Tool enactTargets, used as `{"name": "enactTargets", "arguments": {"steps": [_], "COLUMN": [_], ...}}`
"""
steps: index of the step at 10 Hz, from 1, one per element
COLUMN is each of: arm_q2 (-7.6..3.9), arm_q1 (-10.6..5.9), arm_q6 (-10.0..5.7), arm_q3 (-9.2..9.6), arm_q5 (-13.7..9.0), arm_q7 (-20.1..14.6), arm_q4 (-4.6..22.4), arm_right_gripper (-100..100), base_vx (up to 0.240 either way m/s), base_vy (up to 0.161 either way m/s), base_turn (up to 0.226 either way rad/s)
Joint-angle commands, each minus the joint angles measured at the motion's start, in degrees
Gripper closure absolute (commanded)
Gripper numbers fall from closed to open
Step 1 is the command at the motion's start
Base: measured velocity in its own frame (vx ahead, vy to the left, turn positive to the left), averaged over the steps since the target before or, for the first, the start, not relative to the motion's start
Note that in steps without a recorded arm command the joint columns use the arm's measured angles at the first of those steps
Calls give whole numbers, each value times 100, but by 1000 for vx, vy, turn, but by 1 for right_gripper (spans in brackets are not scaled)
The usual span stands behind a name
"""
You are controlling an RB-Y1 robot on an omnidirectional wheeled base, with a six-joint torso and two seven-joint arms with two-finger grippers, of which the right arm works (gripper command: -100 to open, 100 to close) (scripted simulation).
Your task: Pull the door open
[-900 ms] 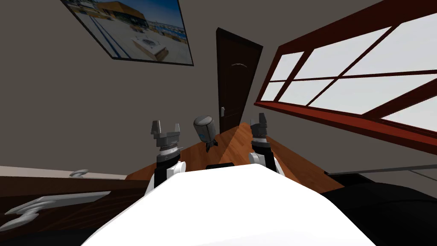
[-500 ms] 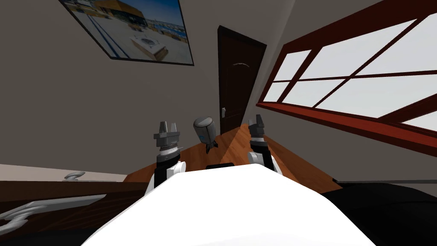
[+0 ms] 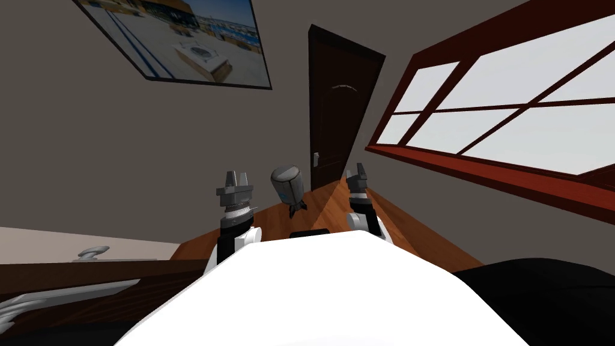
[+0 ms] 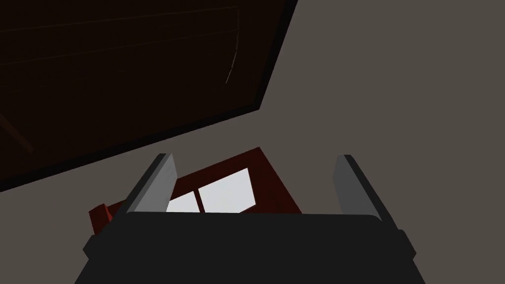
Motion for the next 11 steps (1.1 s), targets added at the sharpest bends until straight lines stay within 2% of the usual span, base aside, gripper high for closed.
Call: {"name": "enactTargets", "arguments": {"steps": [1, 11], "arm_q2": [-29, -177], "arm_q1": [-86, -647], "arm_q6": [-18, 118], "arm_q3": [15, 107], "arm_q5": [-51, -458], "arm_q7": [-194, -1580], "arm_q4": [194, 1289], "arm_right_gripper": [-100, -100], "base_vx": [77, 90], "base_vy": [-58, -70], "base_turn": [77, 81]}}
